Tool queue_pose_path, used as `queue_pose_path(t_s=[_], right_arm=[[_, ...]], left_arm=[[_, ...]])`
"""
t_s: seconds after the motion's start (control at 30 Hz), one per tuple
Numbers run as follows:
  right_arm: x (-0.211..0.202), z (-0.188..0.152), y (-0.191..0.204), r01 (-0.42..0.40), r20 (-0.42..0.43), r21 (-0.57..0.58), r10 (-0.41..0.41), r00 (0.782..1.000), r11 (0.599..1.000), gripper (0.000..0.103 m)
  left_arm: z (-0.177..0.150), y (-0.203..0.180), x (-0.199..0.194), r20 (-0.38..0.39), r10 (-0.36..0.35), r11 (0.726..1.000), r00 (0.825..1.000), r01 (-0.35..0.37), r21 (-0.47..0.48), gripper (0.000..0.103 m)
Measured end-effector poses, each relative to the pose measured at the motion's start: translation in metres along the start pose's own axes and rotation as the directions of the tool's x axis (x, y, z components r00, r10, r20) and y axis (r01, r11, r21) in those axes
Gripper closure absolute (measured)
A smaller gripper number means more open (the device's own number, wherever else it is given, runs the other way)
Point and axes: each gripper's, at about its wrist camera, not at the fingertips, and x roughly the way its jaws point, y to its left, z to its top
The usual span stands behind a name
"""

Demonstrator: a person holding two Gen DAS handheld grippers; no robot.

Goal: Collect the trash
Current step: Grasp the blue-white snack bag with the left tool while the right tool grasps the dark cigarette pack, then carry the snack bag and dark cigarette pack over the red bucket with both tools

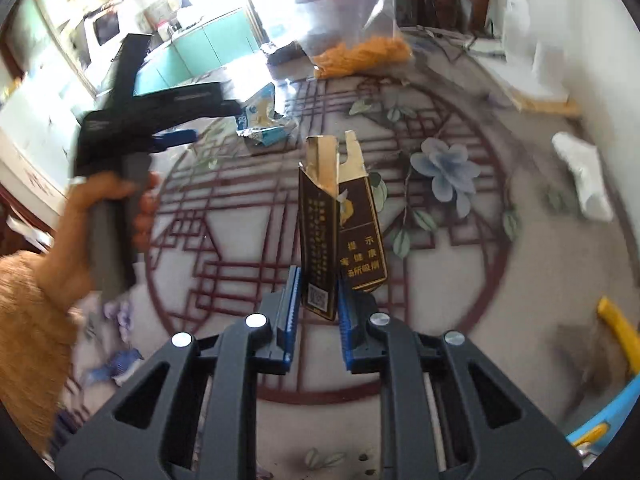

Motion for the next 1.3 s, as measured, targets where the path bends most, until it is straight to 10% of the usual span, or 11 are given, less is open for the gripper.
queue_pose_path(t_s=[0.2, 0.4, 0.73, 1.3], right_arm=[[-0.016, 0.009, 0.017, -0.026, 0.056, -0.06, 0.029, 0.998, 0.998, 0.085], [-0.02, 0.01, 0.024, -0.021, 0.067, -0.069, 0.026, 0.997, 0.997, 0.085], [-0.033, -0.005, 0.067, -0.102, 0.074, -0.148, 0.113, 0.991, 0.984, 0.085], [-0.052, -0.102, 0.218, -0.205, -0.026, -0.292, 0.206, 0.978, 0.934, 0.085]], left_arm=[[0.01, -0.02, 0.049, -0.058, 0.144, 0.989, 0.988, -0.146, -0.034, 0.021], [0.0, -0.026, 0.041, -0.015, 0.137, 0.991, 0.99, -0.137, -0.006, 0.094], [-0.07, 0.02, -0.132, 0.172, 0.143, 0.974, 0.975, -0.17, 0.152, 0.097], [-0.203, 0.154, -0.291, 0.155, 0.221, 0.971, 0.963, -0.231, 0.053, 0.096]])
